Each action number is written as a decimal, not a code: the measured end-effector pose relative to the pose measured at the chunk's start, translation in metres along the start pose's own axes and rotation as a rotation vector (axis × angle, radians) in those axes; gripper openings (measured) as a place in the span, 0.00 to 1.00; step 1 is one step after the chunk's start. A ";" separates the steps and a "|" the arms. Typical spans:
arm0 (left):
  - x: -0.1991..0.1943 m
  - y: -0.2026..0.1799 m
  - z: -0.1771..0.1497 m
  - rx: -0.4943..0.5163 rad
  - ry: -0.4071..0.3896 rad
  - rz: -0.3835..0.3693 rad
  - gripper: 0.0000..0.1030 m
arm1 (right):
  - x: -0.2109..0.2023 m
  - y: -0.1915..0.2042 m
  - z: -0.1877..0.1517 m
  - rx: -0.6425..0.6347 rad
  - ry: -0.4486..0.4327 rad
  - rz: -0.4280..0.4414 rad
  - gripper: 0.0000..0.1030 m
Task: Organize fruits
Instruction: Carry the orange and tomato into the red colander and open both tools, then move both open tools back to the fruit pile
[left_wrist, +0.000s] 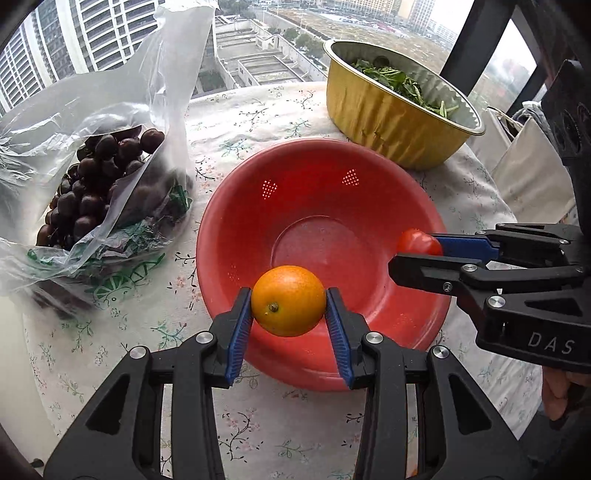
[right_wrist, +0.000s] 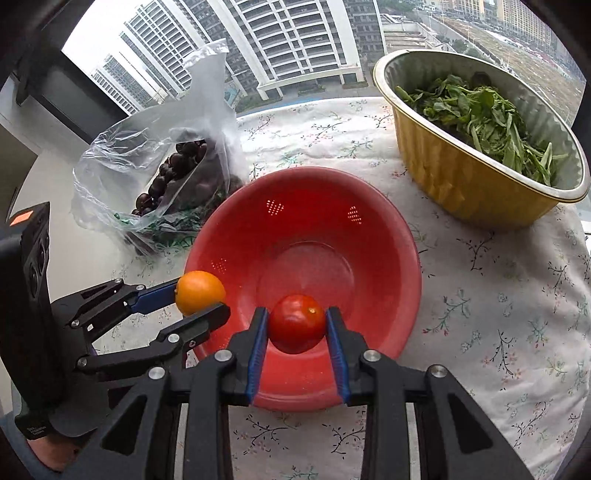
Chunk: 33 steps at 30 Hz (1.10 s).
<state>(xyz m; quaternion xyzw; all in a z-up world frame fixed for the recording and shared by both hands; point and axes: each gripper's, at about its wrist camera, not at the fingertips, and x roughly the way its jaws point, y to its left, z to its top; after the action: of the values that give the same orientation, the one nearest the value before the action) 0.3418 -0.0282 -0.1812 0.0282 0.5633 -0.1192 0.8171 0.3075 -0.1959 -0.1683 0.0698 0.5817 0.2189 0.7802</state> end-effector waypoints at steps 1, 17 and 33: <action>0.004 0.001 0.004 0.001 0.005 0.001 0.36 | 0.005 -0.001 0.001 -0.001 0.010 0.000 0.33; 0.046 -0.014 0.021 0.083 0.047 0.022 0.47 | 0.038 -0.008 0.001 -0.036 0.084 -0.079 0.46; -0.031 -0.010 -0.033 0.064 -0.072 0.065 0.68 | -0.030 0.015 -0.021 -0.059 -0.029 -0.105 0.53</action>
<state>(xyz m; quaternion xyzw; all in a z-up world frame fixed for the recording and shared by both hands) 0.2992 -0.0267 -0.1632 0.0682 0.5282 -0.1117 0.8390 0.2775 -0.1984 -0.1429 0.0192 0.5664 0.1938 0.8008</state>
